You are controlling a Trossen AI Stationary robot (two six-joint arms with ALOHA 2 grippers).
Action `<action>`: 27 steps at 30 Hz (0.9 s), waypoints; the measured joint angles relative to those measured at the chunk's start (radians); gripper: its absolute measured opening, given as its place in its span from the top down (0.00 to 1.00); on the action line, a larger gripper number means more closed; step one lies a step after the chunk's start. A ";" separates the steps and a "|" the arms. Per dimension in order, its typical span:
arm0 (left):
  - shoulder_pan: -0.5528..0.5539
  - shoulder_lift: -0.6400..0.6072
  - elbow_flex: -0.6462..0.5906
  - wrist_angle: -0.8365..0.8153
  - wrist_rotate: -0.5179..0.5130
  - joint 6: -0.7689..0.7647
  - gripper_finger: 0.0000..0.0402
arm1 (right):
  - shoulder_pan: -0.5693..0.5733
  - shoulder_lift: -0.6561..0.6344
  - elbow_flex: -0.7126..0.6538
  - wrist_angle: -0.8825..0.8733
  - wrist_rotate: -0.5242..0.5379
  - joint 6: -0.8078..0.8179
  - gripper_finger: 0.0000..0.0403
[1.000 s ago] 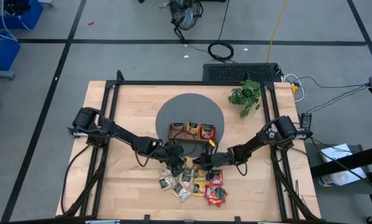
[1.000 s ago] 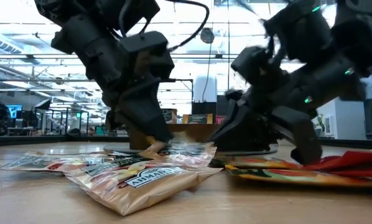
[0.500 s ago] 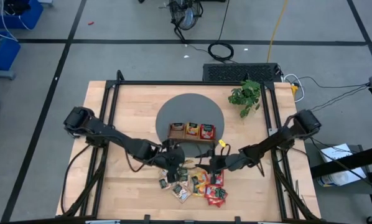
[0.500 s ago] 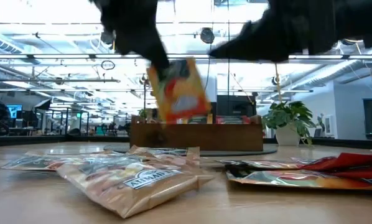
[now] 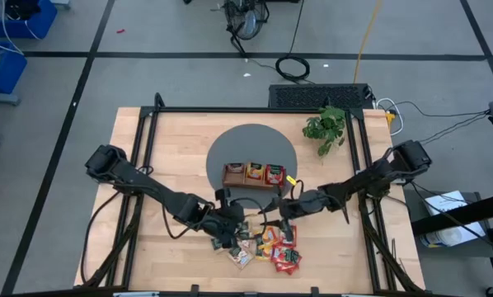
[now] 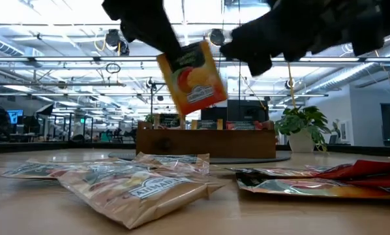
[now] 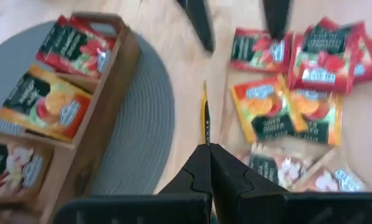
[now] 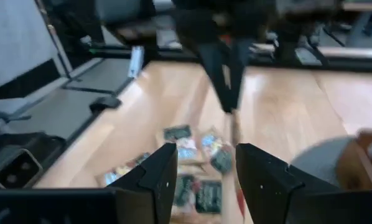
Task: Pick & Place Tea
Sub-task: Put the yellow tea bag into the middle section of the wooden organizer
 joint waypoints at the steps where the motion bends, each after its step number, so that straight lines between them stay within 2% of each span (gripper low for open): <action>1: 0.003 0.002 0.002 0.006 0.000 -0.003 1.00 | -0.010 0.006 0.000 -0.004 -0.001 0.010 0.63; 8: 0.004 0.005 0.001 0.004 0.002 -0.003 1.00 | -0.046 0.044 0.001 -0.004 -0.003 0.034 0.62; 18: 0.019 0.005 0.001 0.013 0.002 -0.002 1.00 | -0.059 0.074 0.001 0.037 -0.003 0.001 0.67; 23: 0.026 0.005 0.001 0.013 0.006 -0.001 1.00 | -0.064 0.074 0.003 0.066 -0.036 -0.022 0.75; 27: 0.031 0.005 0.001 0.023 0.006 0.005 1.00 | -0.071 0.074 0.003 0.056 -0.053 -0.034 0.88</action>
